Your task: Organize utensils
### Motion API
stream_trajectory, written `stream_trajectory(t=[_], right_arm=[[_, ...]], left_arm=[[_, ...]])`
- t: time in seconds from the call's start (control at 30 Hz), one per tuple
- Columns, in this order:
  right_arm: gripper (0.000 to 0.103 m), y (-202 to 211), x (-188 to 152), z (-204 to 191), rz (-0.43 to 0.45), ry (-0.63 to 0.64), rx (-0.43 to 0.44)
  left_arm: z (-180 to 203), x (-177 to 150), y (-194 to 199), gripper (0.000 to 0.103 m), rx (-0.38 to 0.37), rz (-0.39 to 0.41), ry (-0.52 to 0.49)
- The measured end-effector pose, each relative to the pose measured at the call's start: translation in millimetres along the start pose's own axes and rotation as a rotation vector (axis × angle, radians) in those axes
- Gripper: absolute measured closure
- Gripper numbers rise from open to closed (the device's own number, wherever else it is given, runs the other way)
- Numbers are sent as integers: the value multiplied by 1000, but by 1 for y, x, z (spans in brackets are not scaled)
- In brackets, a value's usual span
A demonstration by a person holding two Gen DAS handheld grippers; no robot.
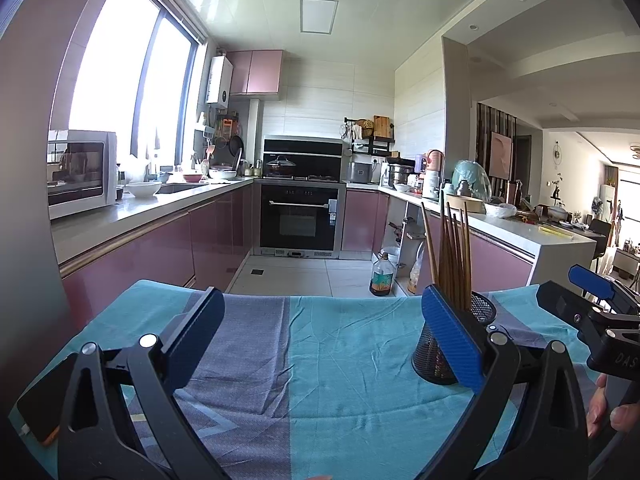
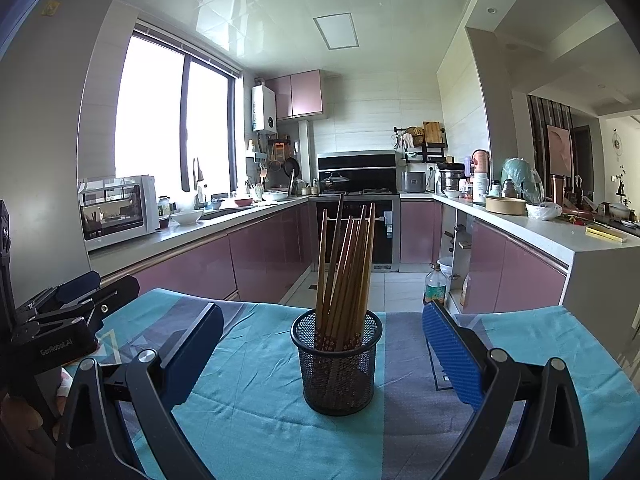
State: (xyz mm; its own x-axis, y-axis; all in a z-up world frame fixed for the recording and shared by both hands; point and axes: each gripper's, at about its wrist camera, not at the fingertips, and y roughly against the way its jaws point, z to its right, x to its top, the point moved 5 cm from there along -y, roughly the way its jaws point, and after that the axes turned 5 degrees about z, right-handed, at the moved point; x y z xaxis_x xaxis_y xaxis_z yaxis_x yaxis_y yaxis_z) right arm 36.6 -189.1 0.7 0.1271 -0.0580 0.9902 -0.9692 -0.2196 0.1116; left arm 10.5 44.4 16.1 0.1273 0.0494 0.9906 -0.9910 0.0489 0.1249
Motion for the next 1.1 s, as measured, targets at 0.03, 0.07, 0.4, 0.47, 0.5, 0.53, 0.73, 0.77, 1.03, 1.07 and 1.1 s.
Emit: stream_trajectory(t=[0.03,0.07,0.4,0.47,0.5,0.53,0.73,0.77,1.03,1.07,1.1], right_arm=[[7,1,0,0,0,0,0],[7,1,1,0,2,-1,1],[7,-1,-1,0,0,-3,3],[7,-1,-1,0,-1,-3,1],[7,-1,-1,1,-2,-4,1],[7,-1,-1,1,-2,-4,1],[7,-2,-1,0,-2,-3,2],[7,-2,-1,0,-2,-3,3],[7,-2,0,1,-1,-2,0],[7,-2,0,0,0,-1,0],[7,-2,0,0,1,1,-1]], left_arm=[[0,0,0,6,0,1,1],[0,0,0,6,0,1,0],[0,-1,0,6,1,-2,1],[1,-1,-1,6,0,-4,1],[1,-1,-1,6,0,-3,2],[1,-1,-1,6,-1,-4,2],[1,-1,-1,6,-1,-5,2],[1,-1,-1,6,-1,-5,3],[1,-1,0,6,-1,-4,2],[1,-1,-1,6,-1,-5,2],[1,-1,-1,6,0,-5,3]])
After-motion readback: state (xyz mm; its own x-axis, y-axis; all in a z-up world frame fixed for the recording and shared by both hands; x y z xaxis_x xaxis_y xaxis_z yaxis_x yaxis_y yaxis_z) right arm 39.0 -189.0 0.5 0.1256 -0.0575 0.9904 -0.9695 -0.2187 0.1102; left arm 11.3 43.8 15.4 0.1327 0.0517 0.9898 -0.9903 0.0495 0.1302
